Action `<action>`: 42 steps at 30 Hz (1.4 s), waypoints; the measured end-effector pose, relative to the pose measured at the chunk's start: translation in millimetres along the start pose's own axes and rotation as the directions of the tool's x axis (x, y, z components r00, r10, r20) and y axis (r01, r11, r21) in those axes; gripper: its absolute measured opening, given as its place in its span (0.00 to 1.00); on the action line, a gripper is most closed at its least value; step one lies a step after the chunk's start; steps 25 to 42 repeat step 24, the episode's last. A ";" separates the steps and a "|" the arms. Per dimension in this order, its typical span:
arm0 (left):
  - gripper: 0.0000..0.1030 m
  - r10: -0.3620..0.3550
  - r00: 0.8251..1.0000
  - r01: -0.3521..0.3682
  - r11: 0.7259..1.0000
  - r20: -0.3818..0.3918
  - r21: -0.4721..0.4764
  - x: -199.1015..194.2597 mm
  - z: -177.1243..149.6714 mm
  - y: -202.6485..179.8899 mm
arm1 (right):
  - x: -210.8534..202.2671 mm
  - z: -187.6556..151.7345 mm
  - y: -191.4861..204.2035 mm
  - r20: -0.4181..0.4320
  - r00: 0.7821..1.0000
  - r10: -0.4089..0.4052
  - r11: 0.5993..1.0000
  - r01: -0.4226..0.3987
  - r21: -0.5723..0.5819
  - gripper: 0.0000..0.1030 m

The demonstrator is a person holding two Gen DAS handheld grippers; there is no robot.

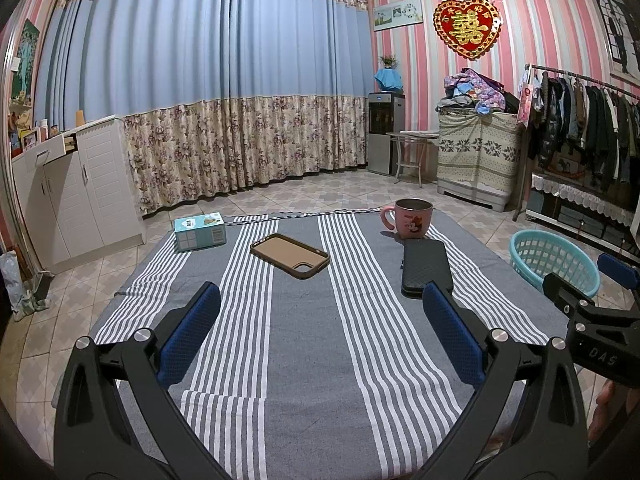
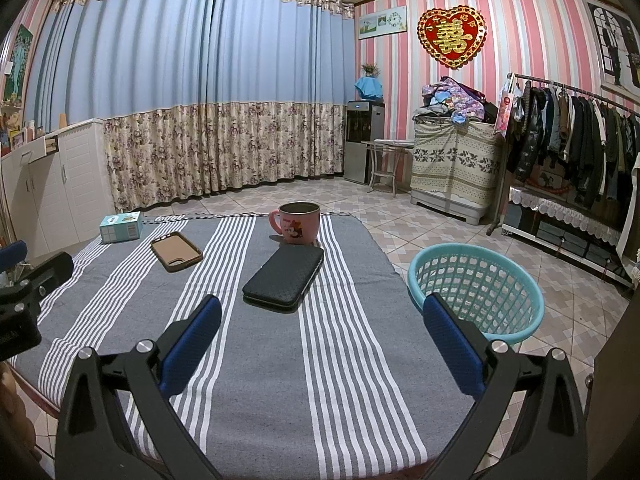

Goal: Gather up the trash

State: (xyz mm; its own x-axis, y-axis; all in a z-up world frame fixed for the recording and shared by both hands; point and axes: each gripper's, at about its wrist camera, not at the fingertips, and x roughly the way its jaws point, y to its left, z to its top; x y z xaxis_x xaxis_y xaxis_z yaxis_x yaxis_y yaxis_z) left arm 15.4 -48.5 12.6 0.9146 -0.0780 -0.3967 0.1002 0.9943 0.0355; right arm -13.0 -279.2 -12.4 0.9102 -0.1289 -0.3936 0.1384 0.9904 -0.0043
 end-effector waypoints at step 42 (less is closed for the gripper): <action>0.95 0.000 1.000 0.000 1.000 0.002 0.002 -2.5 0.8 -4.1 | 0.5 -0.8 0.4 -0.001 1.000 0.000 1.000 0.000 0.000 0.96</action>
